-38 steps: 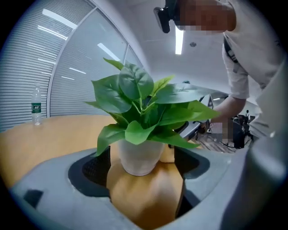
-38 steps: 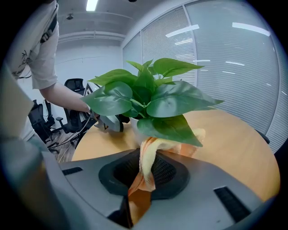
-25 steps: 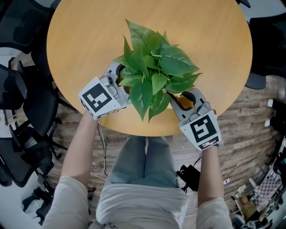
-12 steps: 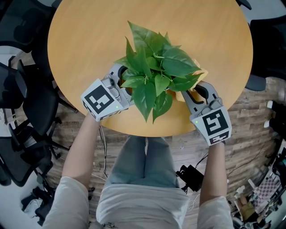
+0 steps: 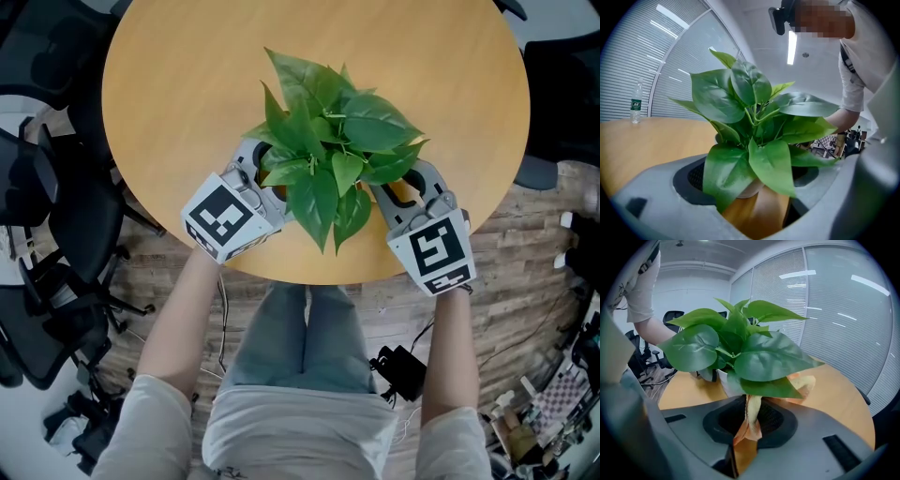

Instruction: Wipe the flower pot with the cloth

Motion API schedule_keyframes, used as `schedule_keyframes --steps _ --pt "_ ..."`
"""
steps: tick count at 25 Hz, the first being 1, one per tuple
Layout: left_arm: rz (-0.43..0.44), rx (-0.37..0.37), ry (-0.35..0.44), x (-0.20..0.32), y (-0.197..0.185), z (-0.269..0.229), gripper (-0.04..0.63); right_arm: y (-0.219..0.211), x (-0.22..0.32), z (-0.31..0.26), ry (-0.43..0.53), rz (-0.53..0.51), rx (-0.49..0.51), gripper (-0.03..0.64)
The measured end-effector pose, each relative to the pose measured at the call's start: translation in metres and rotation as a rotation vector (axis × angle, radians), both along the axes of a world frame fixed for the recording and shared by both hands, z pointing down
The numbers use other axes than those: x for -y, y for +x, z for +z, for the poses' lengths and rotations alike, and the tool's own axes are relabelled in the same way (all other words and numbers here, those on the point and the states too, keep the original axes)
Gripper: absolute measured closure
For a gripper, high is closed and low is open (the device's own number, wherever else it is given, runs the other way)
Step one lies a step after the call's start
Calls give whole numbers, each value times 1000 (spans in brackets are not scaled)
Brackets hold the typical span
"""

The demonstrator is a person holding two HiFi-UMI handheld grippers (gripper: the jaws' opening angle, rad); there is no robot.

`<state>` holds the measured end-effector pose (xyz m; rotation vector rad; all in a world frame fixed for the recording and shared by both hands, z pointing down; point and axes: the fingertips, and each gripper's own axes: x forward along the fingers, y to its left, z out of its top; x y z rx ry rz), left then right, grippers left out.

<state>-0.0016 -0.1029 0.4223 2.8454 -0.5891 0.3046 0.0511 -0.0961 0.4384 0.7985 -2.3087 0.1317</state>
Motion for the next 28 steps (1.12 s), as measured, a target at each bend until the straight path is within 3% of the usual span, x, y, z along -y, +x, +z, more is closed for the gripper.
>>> schedule_keyframes --steps 28 --pt "-233 46 -59 1 6 3 152 -11 -35 6 -25 -45 20 561"
